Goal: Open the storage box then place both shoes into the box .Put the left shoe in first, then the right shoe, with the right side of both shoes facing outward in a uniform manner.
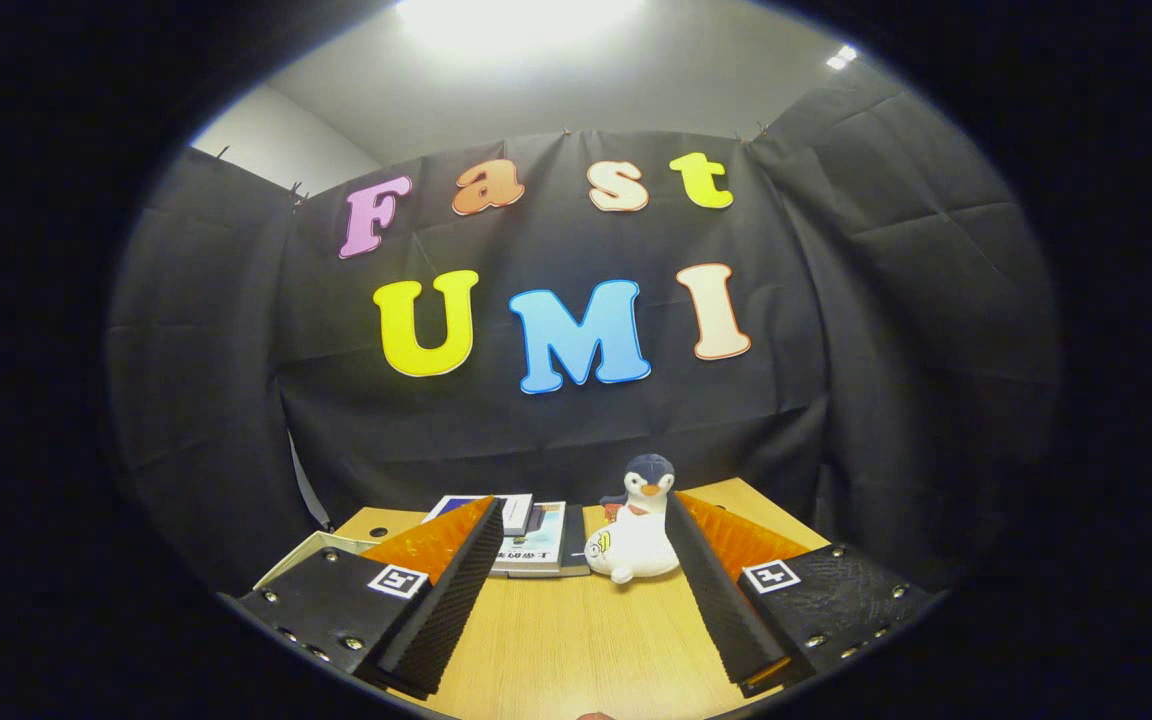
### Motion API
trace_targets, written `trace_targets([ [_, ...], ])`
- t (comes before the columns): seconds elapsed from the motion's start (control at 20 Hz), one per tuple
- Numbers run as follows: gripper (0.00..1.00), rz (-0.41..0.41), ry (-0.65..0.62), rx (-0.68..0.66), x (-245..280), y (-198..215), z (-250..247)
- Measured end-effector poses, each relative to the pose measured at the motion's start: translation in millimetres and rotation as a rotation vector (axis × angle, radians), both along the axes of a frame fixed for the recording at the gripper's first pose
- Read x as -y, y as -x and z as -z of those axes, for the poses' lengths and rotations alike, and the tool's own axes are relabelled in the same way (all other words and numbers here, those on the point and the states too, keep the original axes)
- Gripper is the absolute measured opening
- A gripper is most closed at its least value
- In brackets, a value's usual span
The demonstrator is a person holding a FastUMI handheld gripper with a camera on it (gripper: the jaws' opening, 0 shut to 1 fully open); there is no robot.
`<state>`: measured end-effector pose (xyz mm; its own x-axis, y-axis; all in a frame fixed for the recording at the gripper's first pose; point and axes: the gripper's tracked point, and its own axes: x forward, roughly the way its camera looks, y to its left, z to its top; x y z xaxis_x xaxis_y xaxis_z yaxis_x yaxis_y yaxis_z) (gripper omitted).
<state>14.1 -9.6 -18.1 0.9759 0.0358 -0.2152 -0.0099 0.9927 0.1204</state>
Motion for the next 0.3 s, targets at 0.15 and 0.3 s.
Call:
trace_targets([
  [0.15,0.99,-0.007,0.012,0.011,2.8,0.1,-2.5],
  [0.3,0.99,-0.015,0.032,0.024,0.2,-0.9,-5.7],
])
